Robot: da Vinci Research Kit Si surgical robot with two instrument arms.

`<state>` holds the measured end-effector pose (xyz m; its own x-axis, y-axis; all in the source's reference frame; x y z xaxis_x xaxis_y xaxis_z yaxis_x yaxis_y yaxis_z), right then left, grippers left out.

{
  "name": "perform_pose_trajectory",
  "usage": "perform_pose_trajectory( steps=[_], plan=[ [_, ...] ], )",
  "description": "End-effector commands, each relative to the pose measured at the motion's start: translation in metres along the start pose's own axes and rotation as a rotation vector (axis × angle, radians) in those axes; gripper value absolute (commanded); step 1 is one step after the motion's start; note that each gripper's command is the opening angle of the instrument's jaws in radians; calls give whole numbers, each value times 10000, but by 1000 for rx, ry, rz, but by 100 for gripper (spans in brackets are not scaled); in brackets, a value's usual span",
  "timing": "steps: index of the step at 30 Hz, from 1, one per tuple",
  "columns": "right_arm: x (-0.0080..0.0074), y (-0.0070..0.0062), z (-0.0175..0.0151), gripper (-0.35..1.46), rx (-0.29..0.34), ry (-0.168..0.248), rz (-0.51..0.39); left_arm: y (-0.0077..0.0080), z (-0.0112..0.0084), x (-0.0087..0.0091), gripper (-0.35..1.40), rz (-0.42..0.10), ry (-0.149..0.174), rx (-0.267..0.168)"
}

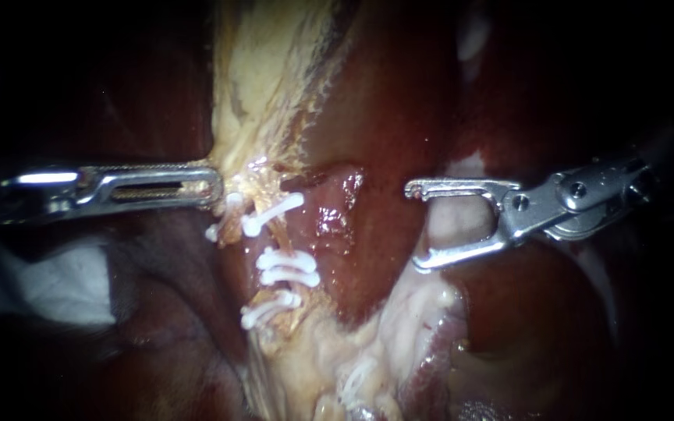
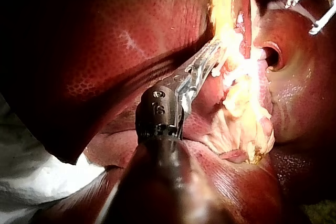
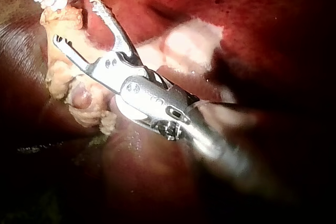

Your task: Going back third clip right tube

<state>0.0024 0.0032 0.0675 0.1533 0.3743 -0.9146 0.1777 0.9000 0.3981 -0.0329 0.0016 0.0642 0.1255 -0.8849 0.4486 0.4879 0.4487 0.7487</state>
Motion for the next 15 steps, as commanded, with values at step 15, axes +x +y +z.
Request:
perform_pose_trajectory(
  steps=[15],
  plan=[
    [5, -13, -2, 60, 10, 4, -5, 0, 58, 11, -35, 15, 18, 12]
  ],
)
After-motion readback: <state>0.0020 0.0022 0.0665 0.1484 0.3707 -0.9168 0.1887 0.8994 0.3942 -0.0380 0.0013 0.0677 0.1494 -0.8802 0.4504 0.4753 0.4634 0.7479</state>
